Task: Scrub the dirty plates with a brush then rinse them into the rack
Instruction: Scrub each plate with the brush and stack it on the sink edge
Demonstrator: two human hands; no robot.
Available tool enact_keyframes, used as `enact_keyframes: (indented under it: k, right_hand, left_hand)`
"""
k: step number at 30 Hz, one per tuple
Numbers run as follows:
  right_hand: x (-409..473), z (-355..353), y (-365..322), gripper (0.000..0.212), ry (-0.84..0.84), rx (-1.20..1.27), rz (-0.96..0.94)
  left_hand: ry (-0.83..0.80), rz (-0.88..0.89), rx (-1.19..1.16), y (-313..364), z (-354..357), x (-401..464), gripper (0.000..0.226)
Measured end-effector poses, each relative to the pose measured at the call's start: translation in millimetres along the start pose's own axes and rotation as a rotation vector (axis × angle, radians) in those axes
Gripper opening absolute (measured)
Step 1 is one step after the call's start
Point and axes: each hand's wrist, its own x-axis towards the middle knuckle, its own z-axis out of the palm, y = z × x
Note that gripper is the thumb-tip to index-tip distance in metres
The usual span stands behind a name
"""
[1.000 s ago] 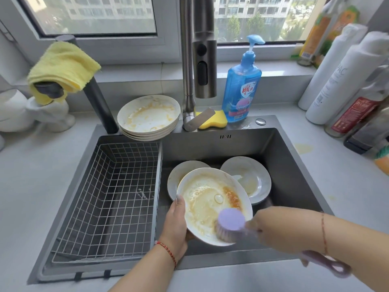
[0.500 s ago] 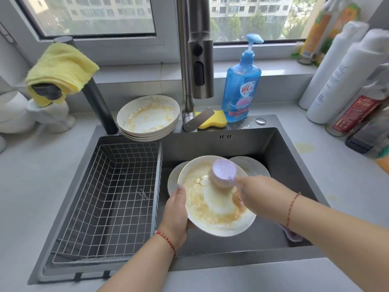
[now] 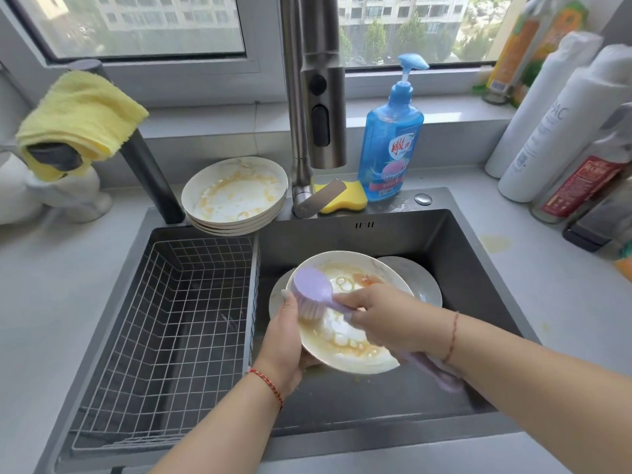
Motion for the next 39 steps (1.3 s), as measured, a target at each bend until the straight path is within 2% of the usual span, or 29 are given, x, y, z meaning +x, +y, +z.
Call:
enact_keyframes:
  k: [2,7,9,11,14,17,19,21,25,28,30,32,34,37,39]
  right_hand:
    - [12.2,-2.0,4.3,0.036,0.087,-0.027,0.027]
    - [31.9,4.6,16.7,0.054,0.231,-0.372,0.076]
    - [32.8,12.2,12.1,0.057,0.171,-0.349,0.025]
    - [28.4,15.5,5.9,0.051,0.111,-0.214,-0.039]
    - [26.7,9.0,8.3,0.043,0.13,-0.063,-0.051]
    - [33.2,-1.6,23.1,0.044,0.234,-0.282,0.016]
    - [31.3,-10.6,29.2,0.043,0.288,-0.377,0.153]
    - [18.6,-16.3,29.2,0.038,0.145,-0.51,0.232]
    - [-1.5,-21.5,29.4,0.032,-0.139,-0.58,0.192]
    - [-14.3,-21.0,19.1,0.031,-0.257,-0.484,0.13]
    - [-18.7,-25.4,14.1,0.035,-0.291,-0.268,0.074]
    - [-15.2,-25.6,7.2,0.035,-0.234,-0.108,0.032]
    - [-4.7,-21.0,1.1,0.032,-0.119,-0.085,0.001]
    - [14.8,-19.9,0.6,0.038,0.036,-0.183,-0.046]
    - [20.3,-23.3,6.2,0.047,0.124,-0.38,-0.022]
  left_hand:
    - [-0.013,-0.006,0.005,0.2,0.7,0.7,0.068]
    - [-0.012,0.041,0.016,1.0,-3.0,7.7,0.061]
    - [-0.029,0.032,0.019,2.5,-1.4,9.5,0.061]
    - [-0.019,0.029,0.012,3.0,-1.3,11.8,0.06]
    - [-0.01,0.062,0.017,5.3,-1.3,12.4,0.055]
    - [-0.013,0.086,0.018,5.5,-2.5,11.9,0.053]
    - [0.019,0.105,0.001,5.8,-3.6,12.2,0.051]
    - [0.064,0.145,0.004,5.8,-5.2,13.9,0.049]
    - [0.149,0.191,0.059,10.0,-8.7,15.2,0.043]
    - [0.167,0.221,0.102,11.3,-8.8,13.5,0.046]
    - [0.154,0.225,0.086,8.7,-8.5,14.3,0.07]
    - [0.134,0.215,0.025,6.8,-5.3,13.1,0.08]
    - [0.089,0.197,-0.004,7.4,-1.7,9.9,0.074]
    - [0.005,0.192,-0.008,5.1,-0.2,11.1,0.058]
    - [-0.004,0.218,-0.01,5.9,-1.6,9.4,0.058]
